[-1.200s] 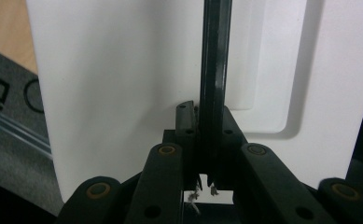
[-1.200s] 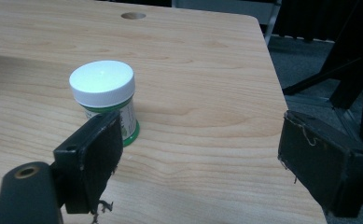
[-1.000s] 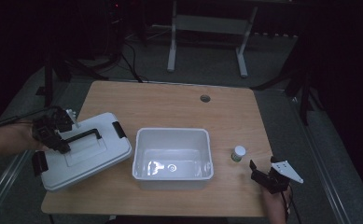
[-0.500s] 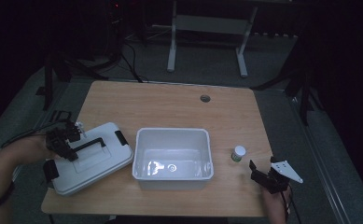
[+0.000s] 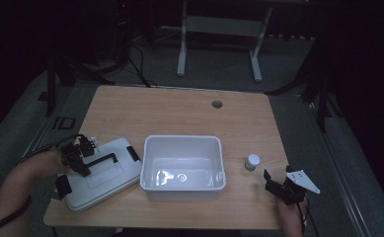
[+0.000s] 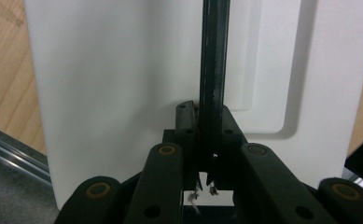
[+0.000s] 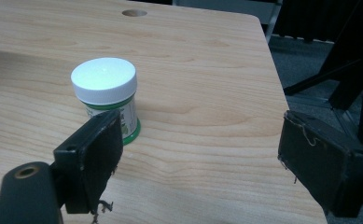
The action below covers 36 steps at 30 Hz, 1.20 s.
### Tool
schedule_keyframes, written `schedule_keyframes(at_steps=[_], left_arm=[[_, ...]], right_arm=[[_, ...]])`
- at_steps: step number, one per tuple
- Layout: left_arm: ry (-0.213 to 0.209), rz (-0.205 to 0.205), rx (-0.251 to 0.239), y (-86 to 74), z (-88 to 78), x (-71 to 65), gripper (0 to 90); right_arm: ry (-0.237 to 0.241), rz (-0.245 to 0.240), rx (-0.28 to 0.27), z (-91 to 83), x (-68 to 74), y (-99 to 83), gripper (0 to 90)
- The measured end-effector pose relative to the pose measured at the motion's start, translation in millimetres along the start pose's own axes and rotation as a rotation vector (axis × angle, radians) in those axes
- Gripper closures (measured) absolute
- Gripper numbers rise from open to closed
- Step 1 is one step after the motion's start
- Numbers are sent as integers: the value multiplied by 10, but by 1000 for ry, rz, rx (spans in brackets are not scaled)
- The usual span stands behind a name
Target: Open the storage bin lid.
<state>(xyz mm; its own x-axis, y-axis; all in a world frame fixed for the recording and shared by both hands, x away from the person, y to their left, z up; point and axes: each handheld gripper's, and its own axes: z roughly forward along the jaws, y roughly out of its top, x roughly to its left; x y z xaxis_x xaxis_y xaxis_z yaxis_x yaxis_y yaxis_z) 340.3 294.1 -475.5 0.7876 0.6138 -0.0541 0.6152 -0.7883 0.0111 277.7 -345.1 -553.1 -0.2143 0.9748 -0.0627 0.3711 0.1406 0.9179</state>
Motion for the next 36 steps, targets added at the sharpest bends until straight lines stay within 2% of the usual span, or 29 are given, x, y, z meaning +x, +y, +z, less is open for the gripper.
schedule_keyframes(at_steps=[6,16,30,33,34,36], left_arm=[[-8,14,4,41,52,-28,834],[-36,6,-7,10,145,-27,833],[-41,14,-52,-51,174,-4,825],[-58,26,-59,-56,166,-14,750],[-53,23,-52,-53,161,-18,669],[-75,-9,-53,-54,141,-3,588]], right_arm=[[1,4,2,1,-7,1,138],[2,13,2,3,-14,1,138],[2,7,4,7,-12,2,138],[5,12,9,8,-14,3,139],[8,14,10,8,-16,3,139],[6,15,9,7,-18,3,138]])
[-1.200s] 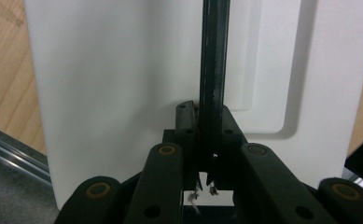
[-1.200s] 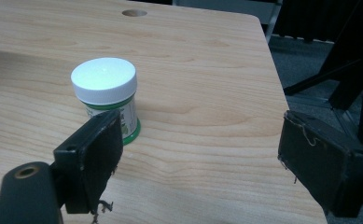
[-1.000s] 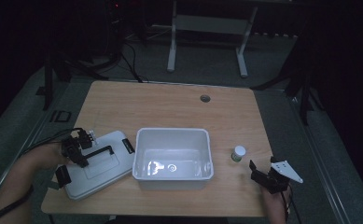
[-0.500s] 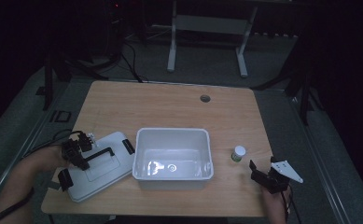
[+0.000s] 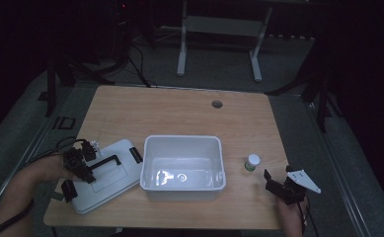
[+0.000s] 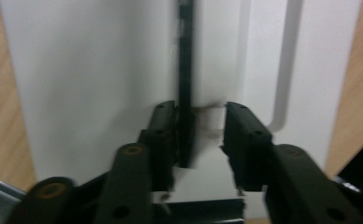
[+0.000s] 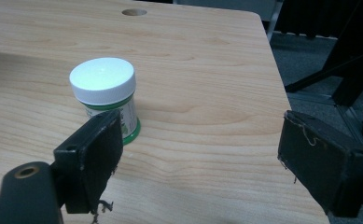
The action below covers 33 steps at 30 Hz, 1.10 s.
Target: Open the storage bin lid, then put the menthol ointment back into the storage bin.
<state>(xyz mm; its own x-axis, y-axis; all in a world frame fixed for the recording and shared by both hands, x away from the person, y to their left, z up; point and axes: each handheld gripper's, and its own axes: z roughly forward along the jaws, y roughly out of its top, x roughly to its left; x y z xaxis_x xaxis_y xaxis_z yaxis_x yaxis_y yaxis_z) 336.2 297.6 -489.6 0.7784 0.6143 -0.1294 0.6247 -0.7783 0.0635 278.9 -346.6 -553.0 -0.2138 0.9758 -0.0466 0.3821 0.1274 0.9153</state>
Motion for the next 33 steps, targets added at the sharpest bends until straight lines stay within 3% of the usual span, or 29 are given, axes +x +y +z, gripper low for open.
schedule_keyframes(at_steps=[3,7,10,12,26,28,29,31,33], left_arm=[[40,-18,-34,-11,-35,-3,419],[47,-23,-49,-33,-58,8,345],[43,-17,-44,-53,-61,9,316],[62,-15,-36,-59,-55,7,314],[63,-27,-43,-113,-75,-7,314],[64,-24,-41,-127,-76,-2,314],[64,-24,-41,-127,-76,-2,314],[56,-28,-45,-146,-76,6,314],[54,-35,-39,-158,-72,7,314]], right_arm=[[6,-3,8,3,3,1,135],[7,-9,24,11,7,5,133],[26,1,66,32,-3,12,133],[31,-2,81,48,-8,18,133],[60,19,200,46,-122,150,130],[60,16,258,42,-147,211,135],[60,16,258,42,-147,211,135],[62,10,337,56,-166,265,139],[67,12,374,63,-178,292,140]])
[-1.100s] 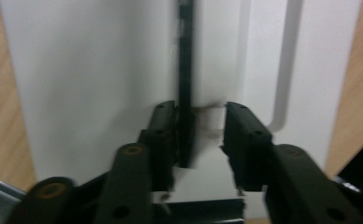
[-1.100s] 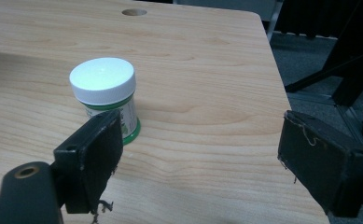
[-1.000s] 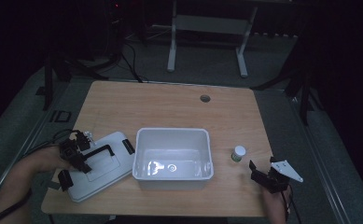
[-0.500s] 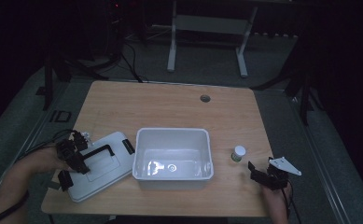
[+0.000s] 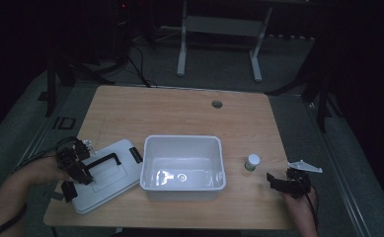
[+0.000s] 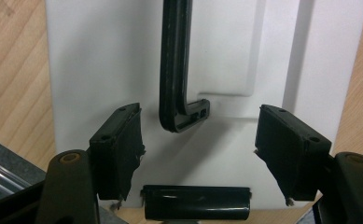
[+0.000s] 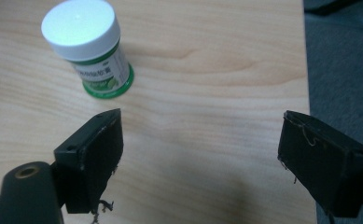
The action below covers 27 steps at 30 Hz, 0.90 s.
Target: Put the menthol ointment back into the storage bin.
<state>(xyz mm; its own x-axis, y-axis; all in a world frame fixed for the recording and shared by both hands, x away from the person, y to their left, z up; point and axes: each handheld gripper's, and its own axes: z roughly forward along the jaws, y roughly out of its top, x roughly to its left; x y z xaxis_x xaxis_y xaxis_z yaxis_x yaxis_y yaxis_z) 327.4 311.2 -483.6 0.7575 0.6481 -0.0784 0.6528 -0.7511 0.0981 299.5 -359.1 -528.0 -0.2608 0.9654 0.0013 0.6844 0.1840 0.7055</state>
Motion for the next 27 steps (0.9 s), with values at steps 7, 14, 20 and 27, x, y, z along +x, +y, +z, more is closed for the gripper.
schedule_keyframes(at_steps=[7,14,20,27], left_arm=[[3,-13,13,-49,-11,4,314],[-18,-36,23,-82,-17,16,315],[-12,-30,32,-75,-31,5,315],[-23,-38,26,-75,-37,6,315]], right_arm=[[31,-15,158,12,-24,93,140],[69,-70,340,61,-18,145,139],[81,-116,460,79,-12,195,140],[85,-160,560,113,-6,278,140]])
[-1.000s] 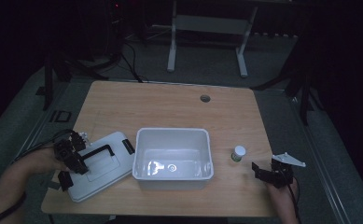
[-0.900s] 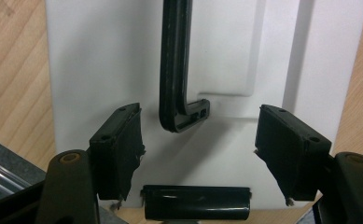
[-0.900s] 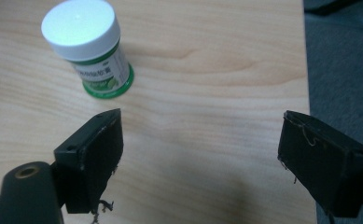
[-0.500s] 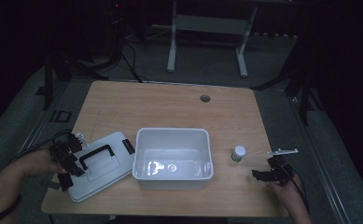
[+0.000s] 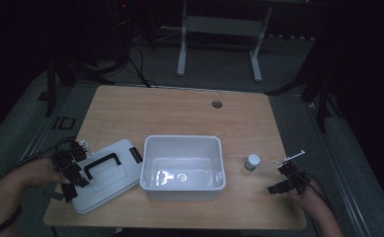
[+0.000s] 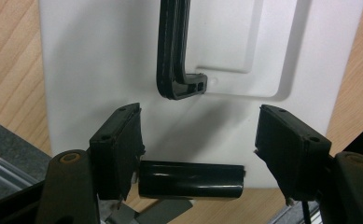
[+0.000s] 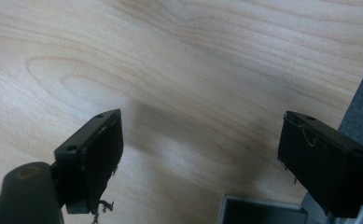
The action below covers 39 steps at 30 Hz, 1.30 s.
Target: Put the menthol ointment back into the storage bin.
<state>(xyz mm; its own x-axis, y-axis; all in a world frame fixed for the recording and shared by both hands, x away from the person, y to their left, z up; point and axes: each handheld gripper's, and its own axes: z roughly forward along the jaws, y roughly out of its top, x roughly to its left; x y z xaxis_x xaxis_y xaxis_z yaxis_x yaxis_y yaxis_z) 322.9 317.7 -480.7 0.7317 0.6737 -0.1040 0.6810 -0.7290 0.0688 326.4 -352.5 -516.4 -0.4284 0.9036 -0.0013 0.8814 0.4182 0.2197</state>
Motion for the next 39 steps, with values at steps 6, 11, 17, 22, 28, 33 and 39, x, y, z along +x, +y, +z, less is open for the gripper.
schedule_keyframes(at_steps=[6,11,17,22,28,33,39], left_arm=[[-1,-1,-2,-7,-20,0,315],[3,3,2,-9,-31,-16,315],[-16,-14,-17,-28,-43,3,315],[-7,-7,5,-30,-18,-7,315],[-7,-3,11,-29,1,-18,315],[-8,-4,15,-30,13,-16,315],[-13,-5,17,-25,5,-14,315]], right_arm=[[-17,-24,67,-12,-28,95,140],[-7,-42,125,-19,-77,195,140],[1,-61,206,-10,-107,302,140],[19,-105,267,-4,-70,368,140],[40,-120,266,-33,-40,442,141],[46,-147,233,-82,-2,534,149],[57,-155,208,-116,37,652,149]])
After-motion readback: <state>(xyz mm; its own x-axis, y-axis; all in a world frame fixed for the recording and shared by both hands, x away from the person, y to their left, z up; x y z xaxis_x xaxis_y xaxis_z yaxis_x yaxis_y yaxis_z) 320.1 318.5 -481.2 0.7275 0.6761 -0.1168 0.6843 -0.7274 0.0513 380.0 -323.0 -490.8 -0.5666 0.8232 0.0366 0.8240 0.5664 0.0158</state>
